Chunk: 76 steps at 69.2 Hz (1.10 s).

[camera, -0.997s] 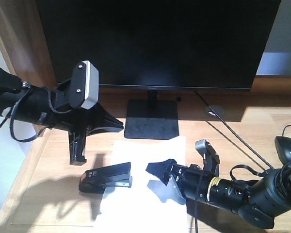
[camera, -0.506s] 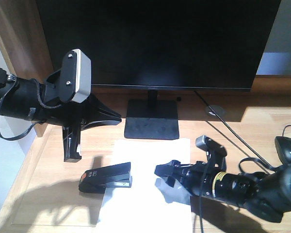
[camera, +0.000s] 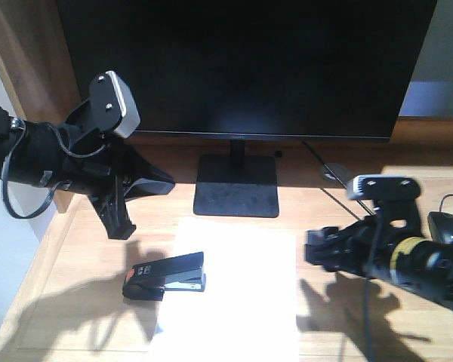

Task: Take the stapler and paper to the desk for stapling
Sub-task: 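Release the paper and withdraw both grippers away from the desk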

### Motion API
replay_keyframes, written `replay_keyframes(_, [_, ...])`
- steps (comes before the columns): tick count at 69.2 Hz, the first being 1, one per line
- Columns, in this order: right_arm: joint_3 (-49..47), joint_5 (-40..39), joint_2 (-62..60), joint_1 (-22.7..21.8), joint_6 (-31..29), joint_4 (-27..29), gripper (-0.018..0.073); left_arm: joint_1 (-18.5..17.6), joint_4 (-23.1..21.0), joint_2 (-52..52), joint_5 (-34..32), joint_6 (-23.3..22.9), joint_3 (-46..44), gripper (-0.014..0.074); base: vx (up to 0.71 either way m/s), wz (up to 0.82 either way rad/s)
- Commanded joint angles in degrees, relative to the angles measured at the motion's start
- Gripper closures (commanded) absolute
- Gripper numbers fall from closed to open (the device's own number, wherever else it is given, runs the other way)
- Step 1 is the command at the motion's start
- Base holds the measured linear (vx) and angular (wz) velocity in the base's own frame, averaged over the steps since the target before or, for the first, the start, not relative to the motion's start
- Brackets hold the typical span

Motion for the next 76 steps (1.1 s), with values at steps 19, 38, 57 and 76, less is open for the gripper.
replay_keyframes(19, [-1.08,4.10,-17.65,-0.05,-6.11,-0.32,0.0569,-0.14,26.17,-2.42,-5.96,-44.57,-1.23,0.0603,0.00,0.00])
replay_keyframes(38, [-1.08,9.15,-25.42,-0.05,-6.11,-2.45,0.0564,-0.14,37.40,-9.30,-16.17,-60.93,0.05,0.0603,0.00,0.00])
replay_keyframes(57, [-1.08,8.01,-33.44,-0.05,-6.11,-3.27,0.0564,-0.14,37.41,-21.96,-32.79,-60.48,12.57,0.0603,0.00,0.00])
replay_keyframes(76, [-0.15,9.71,-43.49,-0.05,-6.15,-3.56,0.0564,-0.14,37.28,-38.88,-42.58,-55.44,26.39,0.0603,0.00,0.00])
